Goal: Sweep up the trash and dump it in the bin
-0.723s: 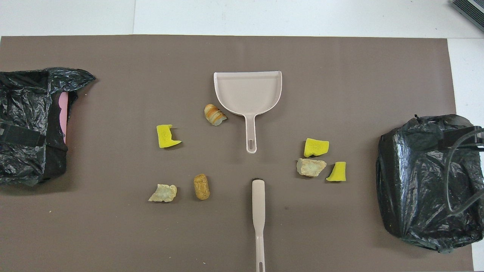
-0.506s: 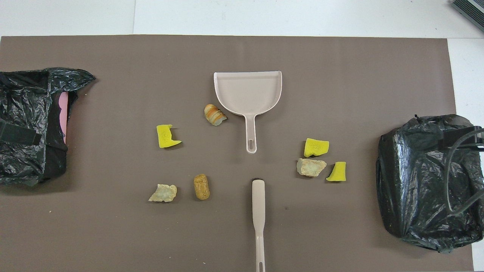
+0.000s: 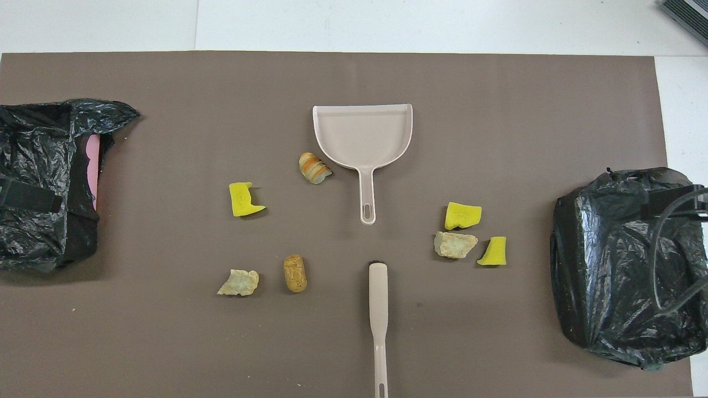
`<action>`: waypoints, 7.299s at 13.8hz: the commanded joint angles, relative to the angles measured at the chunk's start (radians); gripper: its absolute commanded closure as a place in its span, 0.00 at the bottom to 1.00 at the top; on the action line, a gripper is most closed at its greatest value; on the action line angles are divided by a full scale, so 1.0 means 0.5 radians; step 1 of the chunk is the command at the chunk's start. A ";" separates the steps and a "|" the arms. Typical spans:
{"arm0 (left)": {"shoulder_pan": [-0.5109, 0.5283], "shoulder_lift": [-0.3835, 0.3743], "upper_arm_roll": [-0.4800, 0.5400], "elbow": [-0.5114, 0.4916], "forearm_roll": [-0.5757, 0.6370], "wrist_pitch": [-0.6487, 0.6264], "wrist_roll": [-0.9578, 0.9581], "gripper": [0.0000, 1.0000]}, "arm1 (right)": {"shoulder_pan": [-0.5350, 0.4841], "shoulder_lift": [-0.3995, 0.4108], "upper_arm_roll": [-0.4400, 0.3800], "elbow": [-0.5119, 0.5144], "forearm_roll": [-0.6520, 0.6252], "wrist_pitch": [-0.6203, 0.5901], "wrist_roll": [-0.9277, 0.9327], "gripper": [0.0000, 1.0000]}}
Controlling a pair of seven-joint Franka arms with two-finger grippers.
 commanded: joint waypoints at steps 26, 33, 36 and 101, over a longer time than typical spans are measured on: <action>-1.473 -0.603 -0.049 -1.407 -0.092 0.751 -1.517 0.00 | 0.649 1.344 0.101 0.747 0.164 0.559 0.730 0.00; -2.022 -0.223 -0.049 -1.659 -0.114 1.526 -2.219 0.00 | 0.898 1.486 0.104 0.644 0.145 0.786 0.670 0.00; -2.087 0.056 -0.049 -1.629 -0.117 1.882 -2.493 0.00 | 0.950 1.462 0.123 0.533 0.152 0.844 0.605 0.00; -0.709 0.036 -0.043 -1.653 -0.138 1.301 -0.511 1.00 | 1.073 0.268 0.154 -1.234 -0.137 1.209 -1.385 1.00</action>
